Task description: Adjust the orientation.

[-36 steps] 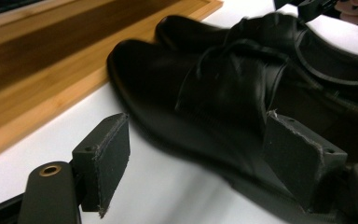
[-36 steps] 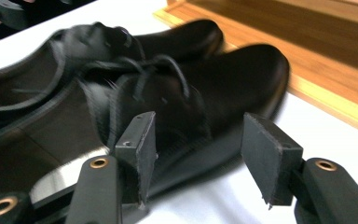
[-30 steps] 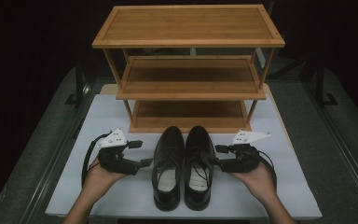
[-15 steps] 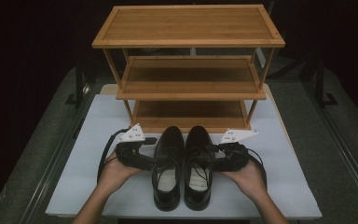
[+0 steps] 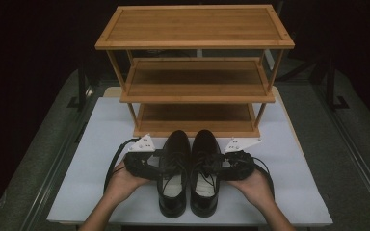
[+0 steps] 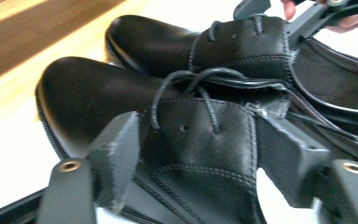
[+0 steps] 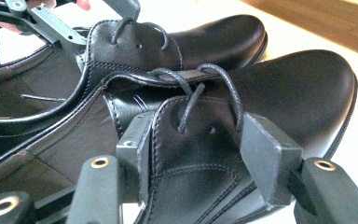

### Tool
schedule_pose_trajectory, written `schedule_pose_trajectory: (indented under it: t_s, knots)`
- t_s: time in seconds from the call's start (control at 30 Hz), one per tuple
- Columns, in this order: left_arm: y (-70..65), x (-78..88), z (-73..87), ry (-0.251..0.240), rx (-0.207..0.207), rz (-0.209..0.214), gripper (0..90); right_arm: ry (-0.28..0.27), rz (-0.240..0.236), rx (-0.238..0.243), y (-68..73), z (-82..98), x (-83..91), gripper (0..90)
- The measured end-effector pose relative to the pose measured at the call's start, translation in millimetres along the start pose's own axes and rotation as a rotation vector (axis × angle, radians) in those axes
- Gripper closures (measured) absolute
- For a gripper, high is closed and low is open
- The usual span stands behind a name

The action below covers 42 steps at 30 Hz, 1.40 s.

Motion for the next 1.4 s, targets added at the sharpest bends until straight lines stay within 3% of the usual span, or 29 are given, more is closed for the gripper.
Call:
schedule_pose_trajectory:
  t_s: [0.03, 0.1, 0.13, 0.27, 0.37, 0.43, 0.67, 0.8, 0.93, 1.17, 1.4]
  knots:
    - [-1.5, -0.1, -0.1, 0.001, -0.006, 0.015, 37.3, -0.002, -0.002, 0.000, 0.0, 0.2, -0.1, 46.8]
    - [-2.9, 0.7, -0.3, 0.009, -0.030, 0.005, 43.4, -0.004, -0.010, 0.002, 1.2, 0.2, 0.7, 51.5]
    - [-2.4, 2.0, -0.2, 0.013, -0.046, 0.000, 50.5, -0.004, -0.009, 0.006, 1.8, 0.2, 1.1, 54.0]
    - [-4.7, 5.2, -0.6, 0.012, -0.035, 0.023, 66.2, -0.006, -0.019, 0.008, 4.7, 0.1, 2.5, 66.7]
    - [-7.1, 5.8, -0.7, 0.021, -0.032, 0.015, 82.4, 0.001, -0.002, 0.032, 8.3, 0.4, 2.8, 82.2]
    - [-8.1, 5.9, -0.2, 0.019, -0.029, 0.004, 86.4, 0.004, 0.013, 0.043, 9.1, 0.8, 2.6, 85.6]
    - [-8.6, 11.1, -3.4, -0.023, -0.017, -0.091, 87.2, -0.021, 0.075, 0.046, 9.5, -3.7, 9.1, 86.4]
    - [-5.1, 14.0, -7.9, -0.038, -0.001, -0.138, 87.4, -0.035, 0.126, 0.042, 2.6, -7.4, 14.5, 86.7]
    - [-0.8, 19.4, -11.6, -0.047, 0.006, -0.180, 87.4, -0.046, 0.148, 0.026, -4.4, -10.6, 18.6, 86.8]
    - [12.9, 29.0, -24.4, -0.089, 0.021, -0.209, 87.5, -0.080, 0.178, 0.025, -15.6, -22.6, 27.6, 86.8]
    - [29.8, 24.8, -38.0, -0.114, 0.027, -0.238, 87.4, -0.105, 0.199, 0.024, -32.8, -40.4, 26.3, 86.7]
Point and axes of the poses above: each handheld gripper's, and its own axes: x roughly backward along the jaws, z roughly out of its underside, y roughly to its left, the point moved 4 cm from there along -x, roughly forward along the jaws, and after that the axes turned 3 degrees about -y, right-handed, at the moved point
